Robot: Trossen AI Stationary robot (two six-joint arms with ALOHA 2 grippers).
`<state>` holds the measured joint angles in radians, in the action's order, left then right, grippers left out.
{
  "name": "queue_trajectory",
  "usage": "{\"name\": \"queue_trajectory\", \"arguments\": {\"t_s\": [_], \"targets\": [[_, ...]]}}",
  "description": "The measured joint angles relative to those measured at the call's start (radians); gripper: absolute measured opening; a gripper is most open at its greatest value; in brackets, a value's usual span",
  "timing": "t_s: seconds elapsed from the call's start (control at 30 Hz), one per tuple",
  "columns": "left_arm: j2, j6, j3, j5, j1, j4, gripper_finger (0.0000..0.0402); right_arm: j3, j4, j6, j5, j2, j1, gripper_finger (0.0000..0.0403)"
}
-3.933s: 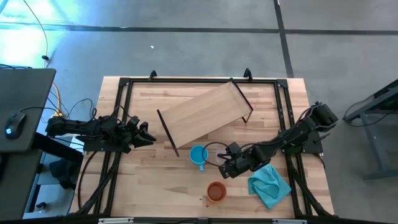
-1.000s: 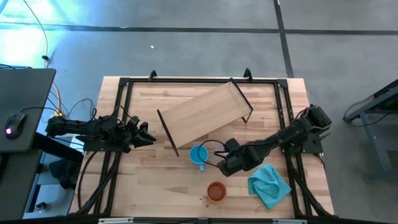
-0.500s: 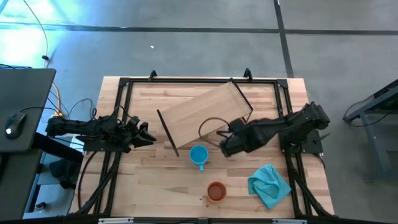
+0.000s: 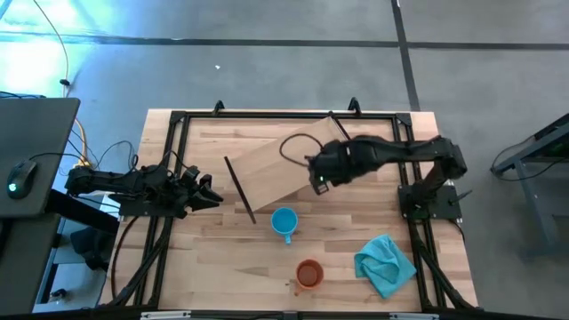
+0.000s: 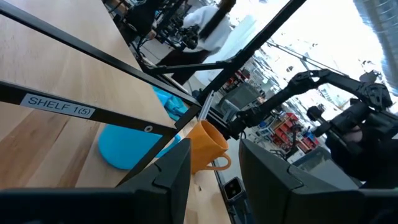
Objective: Stack small to large cups/mugs on shelf
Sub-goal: Put the transparent mug on the shelf
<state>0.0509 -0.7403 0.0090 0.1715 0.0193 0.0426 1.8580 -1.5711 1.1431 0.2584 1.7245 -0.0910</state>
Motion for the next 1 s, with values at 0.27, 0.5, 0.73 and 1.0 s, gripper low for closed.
{"name": "queue_trajectory", "arguments": {"t_s": [0.27,0.5,0.73,1.0], "targets": [[0.0,0.0,0.0,0.0,0.0,0.0,0.0124,0.0,0.0,-0.174,-0.006,0.0,0.115,0.0003],[0.0,-0.001,0.0,0.0,0.0,0.0,0.0124,0.0,0.0,-0.347,-0.02,0.0,0.181,0.0003],[0.0,-0.003,0.0,-0.003,0.0,0.0,0.0124,-0.007,0.0,-0.444,-0.03,0.0,0.232,0.0003],[0.0,-0.004,0.0,-0.027,0.0,0.0,0.0124,-0.007,0.015,-0.476,-0.045,0.0,0.276,0.0003]]}}
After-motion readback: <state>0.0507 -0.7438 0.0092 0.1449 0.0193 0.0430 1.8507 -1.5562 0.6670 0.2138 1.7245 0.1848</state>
